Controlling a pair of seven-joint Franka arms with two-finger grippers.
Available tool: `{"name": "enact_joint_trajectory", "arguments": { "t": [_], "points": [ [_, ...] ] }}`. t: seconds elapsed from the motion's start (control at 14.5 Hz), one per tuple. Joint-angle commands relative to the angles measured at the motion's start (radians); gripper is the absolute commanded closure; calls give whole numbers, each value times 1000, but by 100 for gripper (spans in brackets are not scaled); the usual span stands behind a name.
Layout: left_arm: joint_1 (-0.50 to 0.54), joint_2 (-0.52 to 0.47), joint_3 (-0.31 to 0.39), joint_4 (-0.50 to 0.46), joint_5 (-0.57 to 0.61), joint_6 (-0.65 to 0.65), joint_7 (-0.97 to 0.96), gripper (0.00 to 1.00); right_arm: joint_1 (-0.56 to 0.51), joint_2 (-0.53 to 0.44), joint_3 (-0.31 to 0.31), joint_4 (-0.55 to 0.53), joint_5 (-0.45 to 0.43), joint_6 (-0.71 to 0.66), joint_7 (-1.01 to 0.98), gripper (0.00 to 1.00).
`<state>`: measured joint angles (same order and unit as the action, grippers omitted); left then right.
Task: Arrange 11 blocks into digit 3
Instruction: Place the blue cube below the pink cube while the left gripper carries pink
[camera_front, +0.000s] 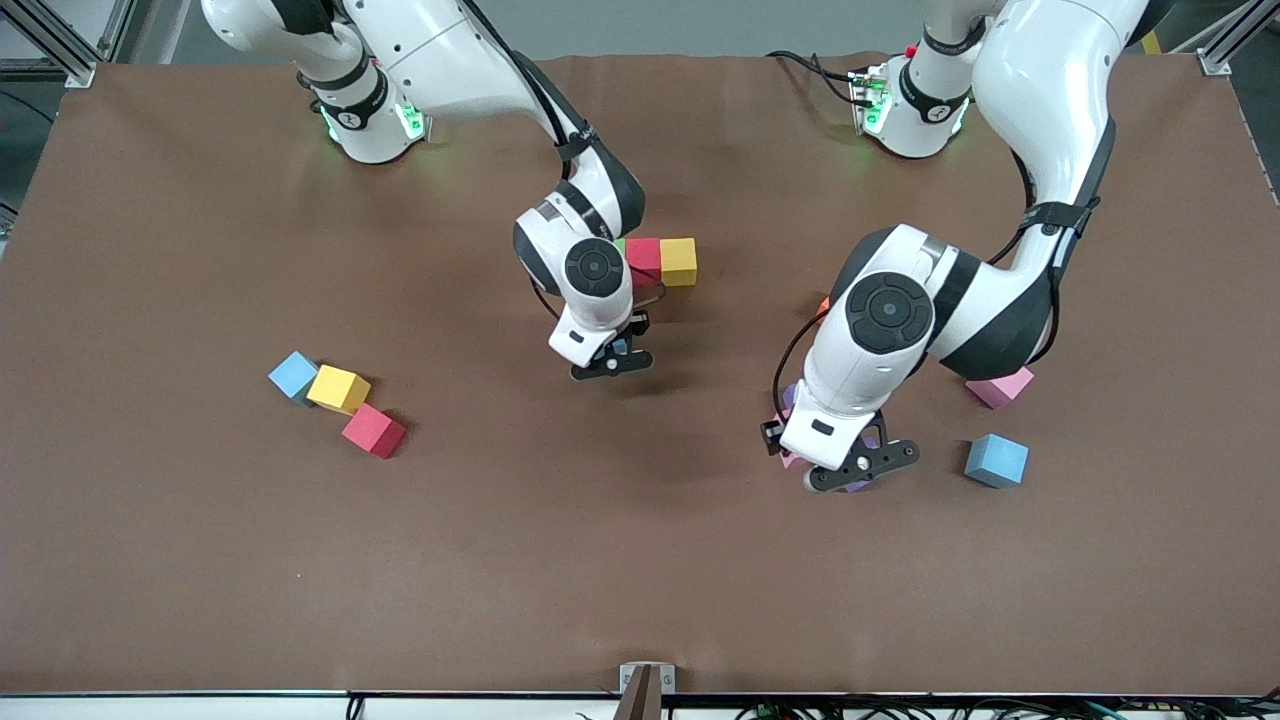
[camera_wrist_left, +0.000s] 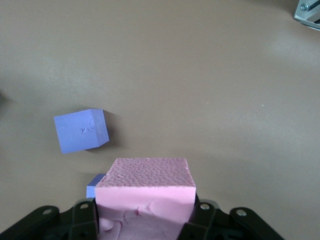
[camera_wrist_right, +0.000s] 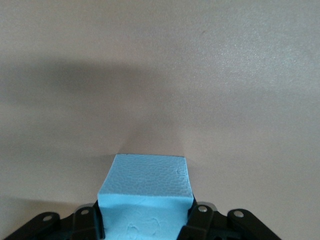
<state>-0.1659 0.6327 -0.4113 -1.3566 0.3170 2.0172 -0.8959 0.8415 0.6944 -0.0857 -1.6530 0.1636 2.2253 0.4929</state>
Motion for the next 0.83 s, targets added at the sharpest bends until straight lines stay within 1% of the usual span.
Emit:
{"name": "enact_joint_trajectory", "arguments": {
  "t": [0.0,0.14,0.28,0.34,0.41,0.48,0.55,0.76],
  "points": [
    [-6,-22,5,-13,-13,-15,-1,100,11,-23,7,-51,28,-9,16,69],
    [-6,-22,6,-13,-12,-23,0,100,11,-23,7,-51,27,-9,16,68],
    [-6,-22,6,-13,-9,-29,0,100,10,-23,7,-51,28,-9,16,65],
    [-4,-22,6,-13,-10,-31,0,100,10,-23,7,-48,28,-10,16,47],
    [-4,-22,6,-15,-10,-31,0,100,8,-23,6,-42,28,-10,16,11],
    [-4,-22,6,-15,-9,-31,0,100,4,-24,4,-31,28,-12,16,0],
    [-4,-24,6,-13,-10,-31,0,100,-2,-24,3,-1,28,-27,15,0],
    [-9,-22,5,-16,-9,-31,-6,100,-57,-23,4,163,31,-212,13,0]
  ]
}}
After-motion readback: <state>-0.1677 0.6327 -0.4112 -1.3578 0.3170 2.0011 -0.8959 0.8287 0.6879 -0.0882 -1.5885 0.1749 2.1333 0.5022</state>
